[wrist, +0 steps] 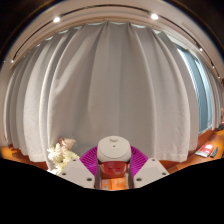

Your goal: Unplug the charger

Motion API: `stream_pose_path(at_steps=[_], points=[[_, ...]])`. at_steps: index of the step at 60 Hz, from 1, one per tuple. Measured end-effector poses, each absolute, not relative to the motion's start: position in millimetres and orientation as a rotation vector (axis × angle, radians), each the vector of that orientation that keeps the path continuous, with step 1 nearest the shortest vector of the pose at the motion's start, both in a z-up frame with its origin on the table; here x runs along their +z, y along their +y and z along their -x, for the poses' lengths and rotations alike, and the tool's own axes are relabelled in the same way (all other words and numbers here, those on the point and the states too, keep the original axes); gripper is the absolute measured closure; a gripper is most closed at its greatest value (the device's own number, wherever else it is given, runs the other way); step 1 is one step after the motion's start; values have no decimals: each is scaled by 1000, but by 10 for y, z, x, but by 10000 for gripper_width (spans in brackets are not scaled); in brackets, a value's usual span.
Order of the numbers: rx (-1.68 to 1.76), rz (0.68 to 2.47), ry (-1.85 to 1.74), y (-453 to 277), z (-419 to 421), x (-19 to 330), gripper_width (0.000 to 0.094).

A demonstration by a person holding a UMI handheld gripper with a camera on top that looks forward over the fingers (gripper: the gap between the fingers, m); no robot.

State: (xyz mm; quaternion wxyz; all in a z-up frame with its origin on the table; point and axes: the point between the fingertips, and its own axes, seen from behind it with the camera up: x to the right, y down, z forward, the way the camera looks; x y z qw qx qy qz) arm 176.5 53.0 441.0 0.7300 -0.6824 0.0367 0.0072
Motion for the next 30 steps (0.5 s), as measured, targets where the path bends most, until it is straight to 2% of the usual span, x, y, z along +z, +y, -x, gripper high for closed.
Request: stream_pose_path(at_steps=[2,4,8,11,21,25,30], points=[[15,1486,95,522,-1944,4539,549],[12,1492,112,522,-2078,4511,549],[-41,1550,143,421,-2560,4208,550],[-103,1627,156,372,-2887,3763,550],[-207,1964,235,117,-3552,1875,548],[-240,2064,245,-12,-3661,1279,546],[-270,2153,238,-132,-3725,764,546]])
